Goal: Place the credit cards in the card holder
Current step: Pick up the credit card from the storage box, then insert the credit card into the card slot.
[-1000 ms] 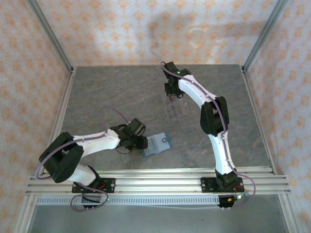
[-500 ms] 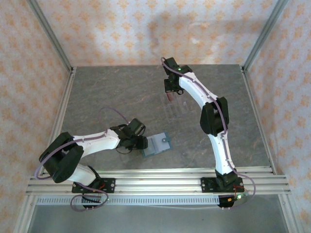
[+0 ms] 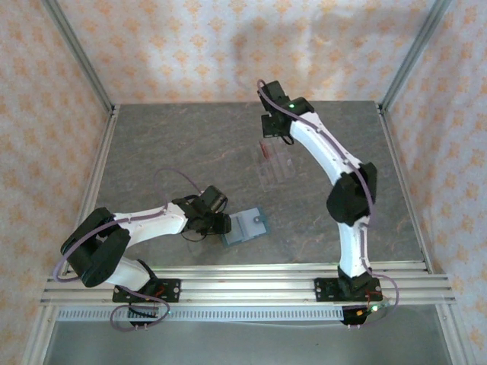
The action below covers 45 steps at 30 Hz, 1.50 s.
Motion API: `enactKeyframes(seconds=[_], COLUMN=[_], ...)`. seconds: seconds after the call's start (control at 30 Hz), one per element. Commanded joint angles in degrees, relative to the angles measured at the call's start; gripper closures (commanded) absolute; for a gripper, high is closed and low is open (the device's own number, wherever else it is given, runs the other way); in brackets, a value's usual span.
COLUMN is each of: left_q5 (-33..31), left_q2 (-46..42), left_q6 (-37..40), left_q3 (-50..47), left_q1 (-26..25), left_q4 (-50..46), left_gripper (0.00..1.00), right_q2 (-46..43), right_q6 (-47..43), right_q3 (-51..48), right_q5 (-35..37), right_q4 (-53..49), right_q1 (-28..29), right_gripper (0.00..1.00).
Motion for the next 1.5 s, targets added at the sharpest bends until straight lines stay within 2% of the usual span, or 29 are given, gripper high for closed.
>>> enactKeyframes(seconds=[0.0, 0.17, 0.3, 0.57, 0.67, 0.93, 1.13, 1.47], left_q5=[-2.99, -3.39, -3.65, -5.42, -5.67, -6.01, -6.09, -6.53], left_q2=[-0.57, -0.35, -0.86, -2.88, -3.04, -2.25, -2.25, -2.25], left_q6=[1.49, 1.83, 1.75, 1.66, 1.66, 1.27, 1.13, 1.23], left_q3=[-0.19, 0.06, -0.83, -3.33, -3.43, -3.35, -3.31, -3.08], left_q1=[-0.51, -0.47, -0.53, -0.73, -0.77, -0.98, -0.96, -0.99], left_q4=[-4.30, -4.43, -4.01, -4.00, -4.34, -4.44, -4.70, -5.36], left_gripper=[0.57, 0.58, 0.58, 0.59, 0.59, 0.60, 0.60, 0.60], right_q2=[-10.16, -25.50, -33.57, -36.76, -35.25, -28.27, -22.34, -18.79], right_q6=[0.74, 3.79, 8.47, 21.75, 25.85, 31.26, 31.35, 33.37], right_q3=[-8.54, -33.56, -52.92, -78.30, -83.45, -88.59, -90.02, -92.06], right_q5=[0.70, -17.01, -30.36, -43.13, -44.91, -45.53, -44.87, -45.21], right_q4=[4.71, 19.62, 34.68, 68.13, 78.74, 94.21, 99.00, 104.56], right_q1=[2.18, 3.57, 4.54, 7.08, 8.41, 11.39, 11.57, 11.65], right_gripper=[1.00, 1.00, 1.00, 1.00, 1.00, 1.00, 1.00, 1.00])
